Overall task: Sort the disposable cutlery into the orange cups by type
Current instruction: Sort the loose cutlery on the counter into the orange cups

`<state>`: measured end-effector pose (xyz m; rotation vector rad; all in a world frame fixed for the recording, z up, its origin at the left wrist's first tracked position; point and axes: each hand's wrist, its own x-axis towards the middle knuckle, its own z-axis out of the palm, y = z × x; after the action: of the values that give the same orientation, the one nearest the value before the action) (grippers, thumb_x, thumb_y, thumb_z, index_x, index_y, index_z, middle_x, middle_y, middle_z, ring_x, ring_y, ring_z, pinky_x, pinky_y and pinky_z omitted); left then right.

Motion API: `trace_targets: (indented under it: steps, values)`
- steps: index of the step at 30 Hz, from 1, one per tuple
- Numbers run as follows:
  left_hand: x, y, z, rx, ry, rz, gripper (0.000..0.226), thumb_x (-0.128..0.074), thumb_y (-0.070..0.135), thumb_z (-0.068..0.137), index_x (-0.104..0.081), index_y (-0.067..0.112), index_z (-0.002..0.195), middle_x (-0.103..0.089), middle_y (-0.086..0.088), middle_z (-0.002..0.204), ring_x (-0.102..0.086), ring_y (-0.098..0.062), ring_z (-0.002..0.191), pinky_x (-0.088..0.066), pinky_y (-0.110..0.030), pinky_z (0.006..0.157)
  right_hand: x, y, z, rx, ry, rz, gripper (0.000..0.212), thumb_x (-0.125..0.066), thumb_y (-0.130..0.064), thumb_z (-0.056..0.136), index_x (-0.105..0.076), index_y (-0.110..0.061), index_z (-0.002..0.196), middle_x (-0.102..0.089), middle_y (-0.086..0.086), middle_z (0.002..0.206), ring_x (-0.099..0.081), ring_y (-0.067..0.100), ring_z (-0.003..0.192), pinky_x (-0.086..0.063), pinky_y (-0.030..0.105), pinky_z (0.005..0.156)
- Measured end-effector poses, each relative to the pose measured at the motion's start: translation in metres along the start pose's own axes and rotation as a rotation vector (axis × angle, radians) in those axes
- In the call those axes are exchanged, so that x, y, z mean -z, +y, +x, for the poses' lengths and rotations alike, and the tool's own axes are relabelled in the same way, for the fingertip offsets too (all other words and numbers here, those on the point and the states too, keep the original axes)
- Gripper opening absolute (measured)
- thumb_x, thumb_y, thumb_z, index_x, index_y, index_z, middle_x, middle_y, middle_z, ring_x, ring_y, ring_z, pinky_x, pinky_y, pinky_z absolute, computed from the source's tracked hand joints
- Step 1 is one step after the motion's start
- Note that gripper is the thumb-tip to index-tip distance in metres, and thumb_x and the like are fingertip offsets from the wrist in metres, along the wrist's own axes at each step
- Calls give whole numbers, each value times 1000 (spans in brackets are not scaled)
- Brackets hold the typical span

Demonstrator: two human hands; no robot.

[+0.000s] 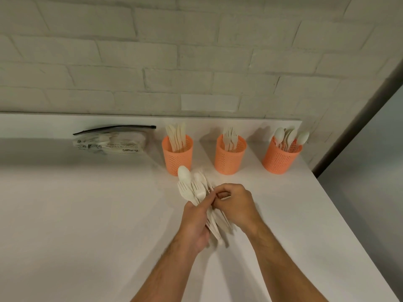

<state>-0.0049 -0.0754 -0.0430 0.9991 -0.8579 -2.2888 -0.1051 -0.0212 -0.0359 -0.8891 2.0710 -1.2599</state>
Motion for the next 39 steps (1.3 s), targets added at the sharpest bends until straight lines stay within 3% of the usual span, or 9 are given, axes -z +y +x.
trace_targets:
  steps: [4, 11, 17, 20, 23, 27, 32, 35, 39]
  values:
    - [8, 5, 0, 12, 58, 22, 25, -65, 11, 91, -65, -6, 109, -71, -28, 100, -72, -38, 87, -60, -46, 70, 5, -8, -4, 45, -87, -124, 18, -85, -6, 70, -80, -19, 80, -66, -5, 65, -59, 3, 55, -49, 13, 57]
    - [34, 20, -1, -110, 82, 41, 20, -58, 10, 96, -63, -3, 110, -70, -28, 105, -70, -44, 93, -58, -59, 76, 0, -19, 1, -79, -247, 48, 6, -78, -5, 83, -79, -8, 88, -75, -3, 80, -75, 18, 73, -62, 28, 69]
    - [49, 34, -7, -180, 55, 37, 19, -59, 9, 96, -64, -3, 110, -69, -29, 104, -70, -43, 92, -60, -46, 67, -28, -26, 7, -35, -293, 32, 12, -81, -12, 81, -76, -13, 92, -77, 10, 82, -75, 19, 78, -61, 30, 77]
    - [60, 44, -7, -214, 44, 30, 21, -63, 15, 94, -65, -3, 106, -70, -28, 101, -70, -44, 91, -58, -56, 73, -29, -29, 11, -40, -258, 55, 6, -79, -11, 83, -74, -12, 87, -77, 8, 81, -74, 18, 74, -59, 29, 70]
    - [71, 52, 0, -422, 204, 224, 15, -61, 14, 95, -64, 4, 84, -64, -11, 69, -60, -18, 57, -52, -28, 54, -23, -42, 23, 10, -141, 174, 7, -76, -3, 85, -71, -4, 90, -70, 13, 92, -72, 21, 77, -61, 31, 72]
    - [80, 42, 16, -612, 316, 464, 6, -65, 14, 92, -65, 8, 94, -60, 9, 68, -53, -8, 62, -44, -19, 59, -15, -76, 68, 294, 166, 98, 13, -72, -6, 86, -68, -17, 90, -72, -1, 88, -71, 19, 86, -59, 34, 81]
    - [92, 11, 22, -602, 412, 576, 11, -64, 19, 92, -66, 9, 96, -66, 4, 70, -60, -3, 62, -45, -12, 62, -23, -109, 111, 416, 272, -78, 8, -66, -11, 93, -67, -10, 101, -72, -4, 95, -67, 9, 88, -49, 6, 73]
    - [96, 10, 25, -602, 411, 586, 6, -65, 19, 92, -64, 14, 88, -65, -1, 60, -62, -11, 57, -47, -17, 58, -34, -111, 130, 382, 235, -190, 7, -65, -13, 94, -68, -13, 100, -71, -6, 93, -67, 12, 88, -52, 17, 77]
    - [97, 13, 26, -596, 387, 582, 20, -66, 22, 92, -59, 14, 74, -58, 1, 50, -55, -11, 46, -47, -21, 52, -37, -110, 137, 248, 170, -352, 38, -66, -22, 94, -61, -13, 130, -64, 3, 127, -62, 21, 114, -49, 35, 99]
